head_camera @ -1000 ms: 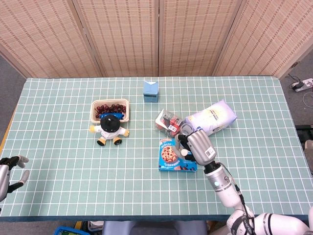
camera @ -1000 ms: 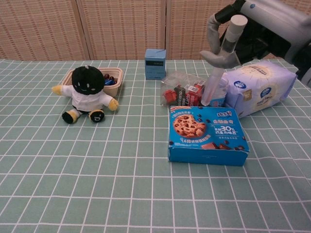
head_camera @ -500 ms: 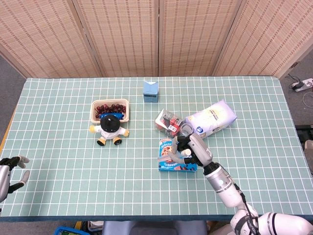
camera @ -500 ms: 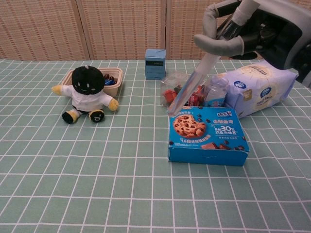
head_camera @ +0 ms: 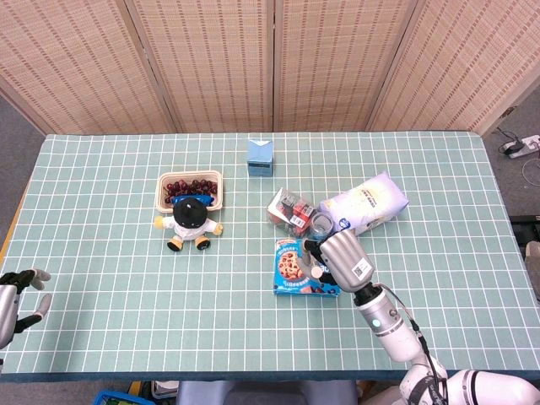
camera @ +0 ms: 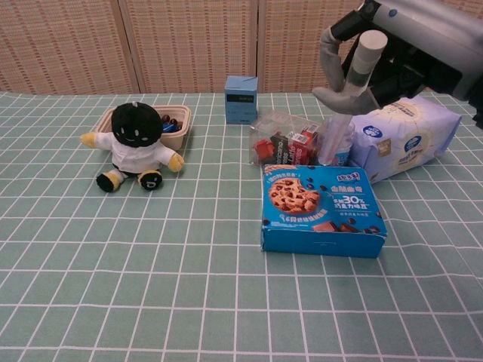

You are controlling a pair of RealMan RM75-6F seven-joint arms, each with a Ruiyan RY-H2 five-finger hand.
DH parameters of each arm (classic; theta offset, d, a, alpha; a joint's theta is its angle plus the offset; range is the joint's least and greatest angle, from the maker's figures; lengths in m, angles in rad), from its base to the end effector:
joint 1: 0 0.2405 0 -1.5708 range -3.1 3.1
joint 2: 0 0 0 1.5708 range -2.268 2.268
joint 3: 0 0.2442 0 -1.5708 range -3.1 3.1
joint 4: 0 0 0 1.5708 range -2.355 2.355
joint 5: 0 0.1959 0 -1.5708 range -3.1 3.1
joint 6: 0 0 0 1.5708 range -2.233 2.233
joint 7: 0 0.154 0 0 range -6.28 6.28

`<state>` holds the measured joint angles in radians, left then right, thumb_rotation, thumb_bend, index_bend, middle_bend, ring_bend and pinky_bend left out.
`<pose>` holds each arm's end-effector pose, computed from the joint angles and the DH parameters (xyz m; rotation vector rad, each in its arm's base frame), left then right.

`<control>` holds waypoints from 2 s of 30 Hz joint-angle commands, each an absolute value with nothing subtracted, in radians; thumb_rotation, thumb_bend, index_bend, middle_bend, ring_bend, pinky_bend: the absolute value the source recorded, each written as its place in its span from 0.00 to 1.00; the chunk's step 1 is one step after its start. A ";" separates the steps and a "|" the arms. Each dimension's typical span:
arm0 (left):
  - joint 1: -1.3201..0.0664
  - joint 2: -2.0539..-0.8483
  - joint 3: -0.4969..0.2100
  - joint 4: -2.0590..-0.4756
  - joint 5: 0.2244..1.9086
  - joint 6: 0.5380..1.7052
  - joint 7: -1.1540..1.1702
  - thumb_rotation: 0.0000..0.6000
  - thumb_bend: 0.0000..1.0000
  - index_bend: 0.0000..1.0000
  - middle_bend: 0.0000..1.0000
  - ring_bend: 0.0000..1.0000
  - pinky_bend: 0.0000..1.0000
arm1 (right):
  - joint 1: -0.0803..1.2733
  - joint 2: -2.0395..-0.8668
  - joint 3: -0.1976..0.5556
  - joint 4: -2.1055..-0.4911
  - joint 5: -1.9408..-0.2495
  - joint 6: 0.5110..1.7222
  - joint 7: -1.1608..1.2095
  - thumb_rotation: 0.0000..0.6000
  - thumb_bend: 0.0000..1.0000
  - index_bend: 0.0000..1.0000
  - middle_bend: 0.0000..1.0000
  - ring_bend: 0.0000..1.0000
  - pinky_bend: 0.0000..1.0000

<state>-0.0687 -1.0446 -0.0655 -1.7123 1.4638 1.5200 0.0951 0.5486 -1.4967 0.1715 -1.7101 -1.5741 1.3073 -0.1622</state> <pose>-0.2855 0.1860 0.1895 -1.3445 -0.8390 -0.8577 -0.0952 -0.2766 0.0518 1.7281 -0.8242 1.4941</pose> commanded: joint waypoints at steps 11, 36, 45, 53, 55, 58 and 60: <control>-0.070 -1.046 -0.062 -1.712 1.472 1.520 0.099 1.00 0.34 0.51 0.52 0.44 0.51 | 0.532 -1.450 0.157 -1.770 -1.623 1.337 0.326 1.00 0.68 0.82 1.00 1.00 1.00; -0.064 -1.040 -0.066 -1.715 1.477 1.535 0.087 1.00 0.34 0.51 0.52 0.44 0.51 | 0.518 -1.471 0.179 -1.766 -1.581 1.341 0.319 1.00 0.68 0.82 1.00 1.00 1.00; -0.063 -1.039 -0.064 -1.718 1.481 1.536 0.089 1.00 0.34 0.51 0.52 0.44 0.51 | 0.514 -1.447 0.152 -1.726 -1.590 1.318 0.165 1.00 0.68 0.82 1.00 1.00 1.00; -0.063 -1.037 -0.064 -1.720 1.481 1.536 0.090 1.00 0.34 0.51 0.52 0.44 0.51 | 0.493 -1.497 0.164 -1.667 -1.593 1.378 -0.104 1.00 0.68 0.82 1.00 1.00 1.00; -0.063 -1.037 -0.064 -1.720 1.482 1.536 0.091 1.00 0.34 0.51 0.52 0.44 0.51 | 0.493 -1.500 0.166 -1.678 -1.587 1.378 -0.071 1.00 0.68 0.82 1.00 1.00 1.00; -0.062 -1.036 -0.064 -1.722 1.482 1.537 0.090 1.00 0.34 0.51 0.52 0.44 0.51 | 0.493 -1.507 0.172 -1.696 -1.589 1.388 0.023 1.00 0.68 0.82 1.00 1.00 1.00; -0.062 -1.036 -0.064 -1.722 1.482 1.538 0.090 1.00 0.34 0.51 0.52 0.44 0.51 | 0.491 -1.515 0.175 -1.705 -1.599 1.404 0.104 1.00 0.68 0.82 1.00 1.00 1.00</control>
<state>-0.0618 -1.0361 -0.0639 -1.7222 1.4817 1.5378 0.0901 0.4981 -1.4930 0.1672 -1.6955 -1.5913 1.3737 -0.0626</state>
